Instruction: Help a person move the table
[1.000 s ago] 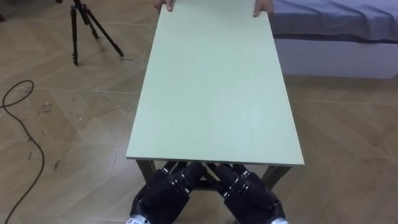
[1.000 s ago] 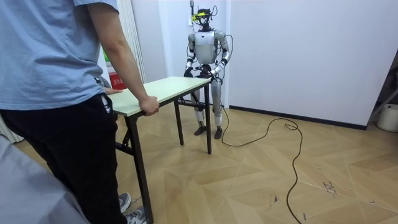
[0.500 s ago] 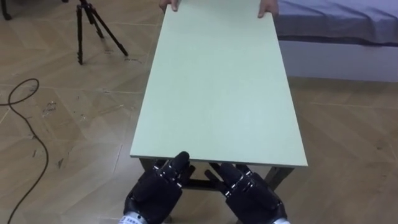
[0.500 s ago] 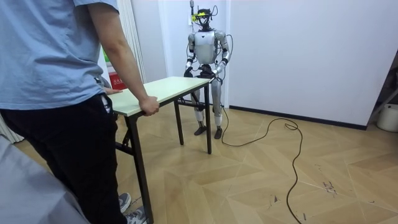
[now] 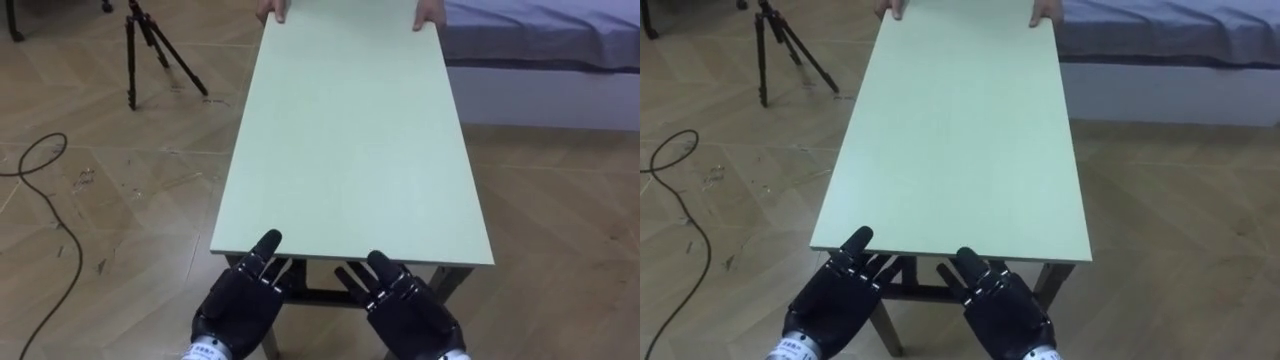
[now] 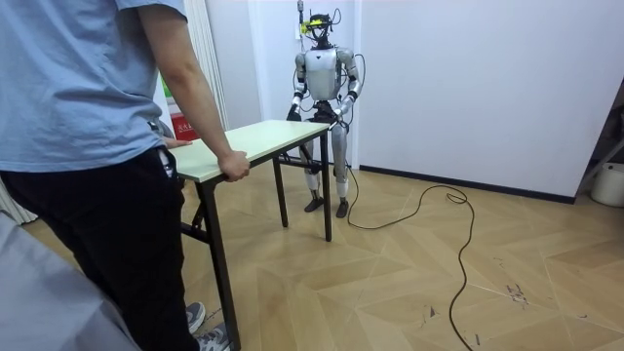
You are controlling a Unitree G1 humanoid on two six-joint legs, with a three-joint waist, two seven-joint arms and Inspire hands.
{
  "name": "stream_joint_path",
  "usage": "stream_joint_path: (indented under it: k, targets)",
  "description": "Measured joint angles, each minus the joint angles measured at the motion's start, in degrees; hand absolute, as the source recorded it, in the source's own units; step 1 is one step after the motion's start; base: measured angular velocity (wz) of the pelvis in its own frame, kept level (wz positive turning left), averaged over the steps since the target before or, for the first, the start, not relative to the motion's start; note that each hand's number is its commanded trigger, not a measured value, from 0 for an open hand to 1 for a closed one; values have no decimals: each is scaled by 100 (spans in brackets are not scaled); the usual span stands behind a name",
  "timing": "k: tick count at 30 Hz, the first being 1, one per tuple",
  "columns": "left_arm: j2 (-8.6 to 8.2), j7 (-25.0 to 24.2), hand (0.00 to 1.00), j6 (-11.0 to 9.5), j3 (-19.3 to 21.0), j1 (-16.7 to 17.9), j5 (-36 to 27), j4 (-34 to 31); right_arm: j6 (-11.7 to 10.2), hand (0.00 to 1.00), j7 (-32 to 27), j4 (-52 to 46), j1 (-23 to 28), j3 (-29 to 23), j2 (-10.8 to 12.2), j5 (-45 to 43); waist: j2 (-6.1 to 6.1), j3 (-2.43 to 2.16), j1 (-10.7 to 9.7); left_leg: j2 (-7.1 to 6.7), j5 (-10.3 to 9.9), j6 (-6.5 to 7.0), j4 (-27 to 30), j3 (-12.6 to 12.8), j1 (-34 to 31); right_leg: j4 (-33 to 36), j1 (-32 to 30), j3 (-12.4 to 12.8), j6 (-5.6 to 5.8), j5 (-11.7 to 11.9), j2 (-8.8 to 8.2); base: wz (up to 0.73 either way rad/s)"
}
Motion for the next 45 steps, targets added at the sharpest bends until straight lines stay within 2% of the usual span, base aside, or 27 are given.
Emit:
stream_joint_path:
  k: [23, 26, 29, 34, 40, 45]
  targets:
    - [0, 26, 0, 30, 22, -1, -4, 1, -13, 0, -259, -195, 86, -30, 19, 281, 46, -14, 9, -2, 1, 0, -23, -6, -7, -5, 0, -26, 0, 0, 1, 0]
    - [-1, 47, 0, 29, 48, -2, 12, 1, -115, 0, -460, -207, 82, -232, 120, 284, 40, -15, -4, -4, 5, 3, -23, -6, 32, -11, 10, -12, 0, 0, 1, 0]
    - [-9, 169, 0, 0, 53, -2, 15, 0, -309, 0, -669, -211, 75, -266, 180, 284, 35, -12, -7, 2, 6, 1, -39, 25, 96, -16, 67, 21, 0, 0, 10, -5]
    - [-78, 319, 0, -80, 64, -27, 15, -4, -540, 0, -867, -237, 69, -266, 207, 330, 20, -3, -22, 0, 5, 2, -39, 65, 97, -18, 84, 42, 0, 0, 10, -1]
    - [-177, 456, 0, -186, 64, -45, 15, -16, -675, 0, -1028, -307, 71, -261, 207, 446, 21, -3, -45, 5, 6, 1, -102, 67, 98, -17, 77, 40, -3, 2, 21, 0]
    - [-211, 499, 0, -218, 63, -43, 13, -33, -876, 0, -1127, -364, 74, -275, 210, 472, 21, -3, -39, 2, 7, -1, -90, 80, 99, -18, 55, 50, -2, 1, 18, 0]
